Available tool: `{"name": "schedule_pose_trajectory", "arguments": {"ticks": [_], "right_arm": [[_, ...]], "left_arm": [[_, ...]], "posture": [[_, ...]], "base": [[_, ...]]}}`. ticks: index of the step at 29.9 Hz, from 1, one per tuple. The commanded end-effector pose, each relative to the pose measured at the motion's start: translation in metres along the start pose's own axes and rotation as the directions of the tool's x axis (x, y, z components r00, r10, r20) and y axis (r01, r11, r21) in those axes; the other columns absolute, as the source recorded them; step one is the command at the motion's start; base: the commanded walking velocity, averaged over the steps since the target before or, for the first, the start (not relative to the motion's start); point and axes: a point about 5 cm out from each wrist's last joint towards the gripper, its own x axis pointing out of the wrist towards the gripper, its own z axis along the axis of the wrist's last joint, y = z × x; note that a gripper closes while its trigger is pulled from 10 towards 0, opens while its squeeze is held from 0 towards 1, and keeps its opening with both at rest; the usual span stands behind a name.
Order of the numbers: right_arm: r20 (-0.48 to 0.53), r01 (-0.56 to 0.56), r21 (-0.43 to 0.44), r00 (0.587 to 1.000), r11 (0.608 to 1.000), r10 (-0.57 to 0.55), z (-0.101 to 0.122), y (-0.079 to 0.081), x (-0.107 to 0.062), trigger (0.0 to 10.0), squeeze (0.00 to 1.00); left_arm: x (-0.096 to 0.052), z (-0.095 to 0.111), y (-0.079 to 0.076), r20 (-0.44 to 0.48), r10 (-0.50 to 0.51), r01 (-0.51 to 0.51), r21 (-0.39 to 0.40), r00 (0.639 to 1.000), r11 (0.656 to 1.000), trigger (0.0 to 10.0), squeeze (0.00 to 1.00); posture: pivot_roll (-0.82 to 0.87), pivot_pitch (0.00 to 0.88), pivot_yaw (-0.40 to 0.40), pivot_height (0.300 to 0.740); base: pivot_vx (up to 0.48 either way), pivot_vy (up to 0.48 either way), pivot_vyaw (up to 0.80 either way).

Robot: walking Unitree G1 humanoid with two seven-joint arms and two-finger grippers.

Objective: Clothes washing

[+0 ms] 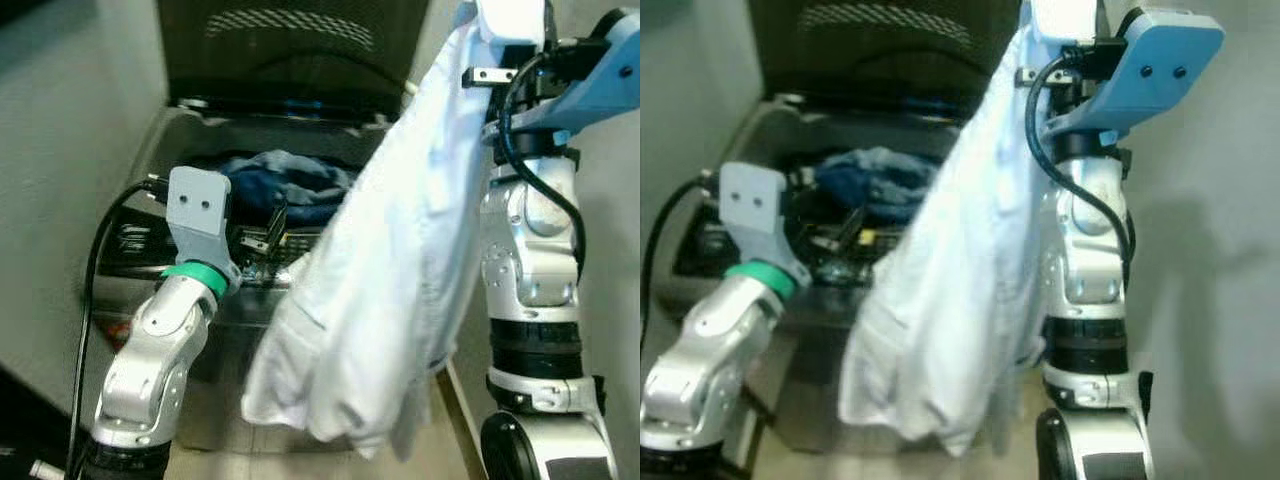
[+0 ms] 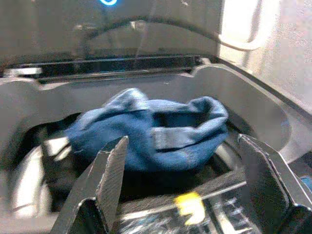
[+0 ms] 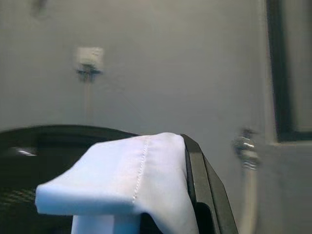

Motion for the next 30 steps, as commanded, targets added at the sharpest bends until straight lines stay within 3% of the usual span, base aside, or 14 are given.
{"name": "schedule_pose_trajectory", "arguments": {"ticks": [1, 13, 16, 18, 20, 23, 30], "right_arm": [[0.039, 0.02, 0.005, 0.999, 1.0, -0.02, 0.008, -0.005, 0.003, 10.0, 0.0], [0.021, -0.047, 0.036, 0.999, 0.998, 0.046, 0.006, 0.005, 0.003, 10.0, 0.0], [-0.037, -0.231, 0.054, 0.972, 0.972, 0.233, -0.005, 0.028, -0.007, 10.0, 0.0], [-0.103, -0.294, 0.139, 0.945, 0.946, 0.309, -0.017, 0.041, -0.019, 10.0, 0.0], [-0.103, -0.294, 0.139, 0.945, 0.946, 0.309, -0.017, 0.041, -0.019, 10.0, 0.0], [-0.168, -0.243, 0.24, 0.943, 0.94, 0.287, -0.029, 0.04, -0.026, 10.0, 0.0], [-0.199, -0.212, 0.256, 0.943, 0.943, 0.265, -0.035, 0.037, -0.029, 10.0, 0.0]], "left_arm": [[0.0, -0.004, -0.004, -0.013, -0.016, 0.016, 0.0, 1.0, 1.0, 10.0, 0.0], [0.0, -0.001, -0.001, 0.01, 0.008, -0.008, 0.003, 1.0, 1.0, 10.0, 0.0], [-0.001, 0.003, -0.001, 0.05, 0.025, -0.026, 0.026, 0.998, 0.999, 10.0, 0.0], [-0.002, 0.006, -0.003, 0.081, 0.036, -0.04, 0.048, 0.996, 0.998, 10.0, 0.0], [-0.002, 0.006, -0.003, 0.081, 0.036, -0.04, 0.048, 0.996, 0.998, 10.0, 0.0], [-0.002, 0.008, -0.002, 0.096, 0.065, -0.071, 0.062, 0.993, 0.996, 10.0, 0.0], [-0.001, 0.011, 0.003, 0.112, 0.106, -0.115, 0.079, 0.988, 0.99, 10.0, 0.0]], "posture": [[0.09, 0.09, 0.004, 0.724], [0.1, 0.079, -0.006, 0.724], [0.1, 0.078, -0.007, 0.724], [0.1, 0.077, -0.01, 0.724], [0.1, 0.077, -0.01, 0.724], [0.1, 0.08, -0.013, 0.724], [0.1, 0.085, -0.012, 0.724]], "base": [[0.0, 0.0, -0.8], [0.0, 0.0, -0.8], [0.0, 0.0, 0.0], [0.0, 0.0, 0.0], [0.0, 0.0, 0.0], [0.0, 0.0, 0.0], [0.0, 0.0, 0.0]]}}
